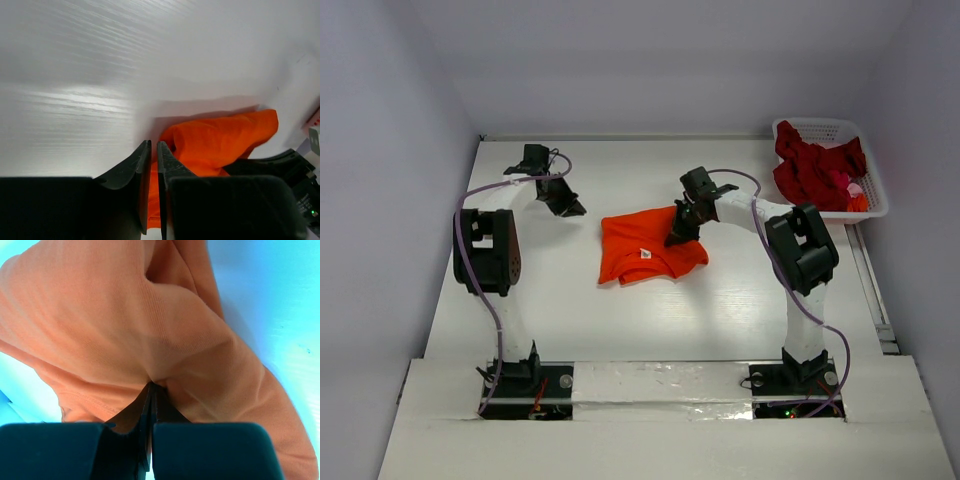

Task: Fold and stack the t-shirts
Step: Fold the tshirt

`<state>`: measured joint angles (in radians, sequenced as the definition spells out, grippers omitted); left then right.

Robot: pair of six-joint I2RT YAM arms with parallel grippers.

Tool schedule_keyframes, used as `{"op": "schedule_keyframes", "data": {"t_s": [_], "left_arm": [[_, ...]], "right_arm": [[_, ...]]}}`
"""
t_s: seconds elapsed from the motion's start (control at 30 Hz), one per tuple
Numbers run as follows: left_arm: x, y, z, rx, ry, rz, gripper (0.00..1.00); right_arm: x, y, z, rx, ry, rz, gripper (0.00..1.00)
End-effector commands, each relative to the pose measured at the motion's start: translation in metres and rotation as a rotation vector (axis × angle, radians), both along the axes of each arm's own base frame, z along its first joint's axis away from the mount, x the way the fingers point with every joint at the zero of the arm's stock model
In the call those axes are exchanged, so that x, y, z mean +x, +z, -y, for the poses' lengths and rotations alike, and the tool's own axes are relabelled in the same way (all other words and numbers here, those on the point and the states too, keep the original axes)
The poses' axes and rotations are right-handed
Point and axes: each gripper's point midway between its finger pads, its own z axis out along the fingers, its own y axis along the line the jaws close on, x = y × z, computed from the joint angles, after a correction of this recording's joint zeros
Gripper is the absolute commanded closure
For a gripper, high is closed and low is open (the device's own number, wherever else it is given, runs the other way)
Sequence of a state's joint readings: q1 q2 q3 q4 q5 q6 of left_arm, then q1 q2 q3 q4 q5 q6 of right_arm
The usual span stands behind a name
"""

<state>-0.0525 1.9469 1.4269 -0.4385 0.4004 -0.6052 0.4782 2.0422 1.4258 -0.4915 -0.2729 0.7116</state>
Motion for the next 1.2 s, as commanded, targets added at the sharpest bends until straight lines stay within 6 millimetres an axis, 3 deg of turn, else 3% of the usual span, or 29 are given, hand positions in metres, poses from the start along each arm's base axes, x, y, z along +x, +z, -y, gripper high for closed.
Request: {"op": "schedule_keyframes", "data": {"t_s": [0.0, 0.13, 0.37, 0.53, 0.63, 0.8, 0.9, 0.97, 1.17], "left_arm": [[-0.003, 0.047, 0.033, -0.084, -0.085, 0.103, 0.93], [-0.008, 0.056, 0.076, -0.137, -0.189, 0.126, 0.92], [-0.014, 0.062, 0.115, -0.172, -0.257, 0.142, 0.93], [-0.036, 0.038, 0.123, -0.135, -0.294, 0.083, 0.94], [-0.059, 0.013, 0.118, -0.076, -0.308, 0.029, 0.94], [-0.111, -0.047, 0.109, -0.039, -0.337, -0.147, 0.94], [-0.133, -0.066, 0.109, -0.027, -0.367, -0.215, 0.95], [-0.145, -0.071, 0.113, -0.021, -0.395, -0.234, 0.96], [-0.148, -0.058, 0.118, -0.017, -0.409, -0.207, 0.96]], "right_arm": [[0.000, -0.002, 0.021, -0.085, -0.020, 0.003, 1.00], [-0.001, -0.002, 0.019, -0.073, -0.011, -0.002, 1.00], [-0.001, 0.003, 0.020, -0.078, 0.010, 0.012, 1.00], [-0.006, 0.002, 0.024, -0.087, 0.011, 0.016, 1.00], [-0.012, 0.000, 0.027, -0.086, 0.006, 0.011, 1.00], [-0.022, 0.002, 0.029, -0.075, 0.007, 0.002, 1.00], [-0.024, 0.006, 0.032, -0.082, 0.008, 0.014, 1.00], [-0.026, 0.011, 0.034, -0.083, 0.013, 0.025, 1.00], [-0.025, 0.029, 0.023, -0.098, 0.077, 0.078, 1.00]]}}
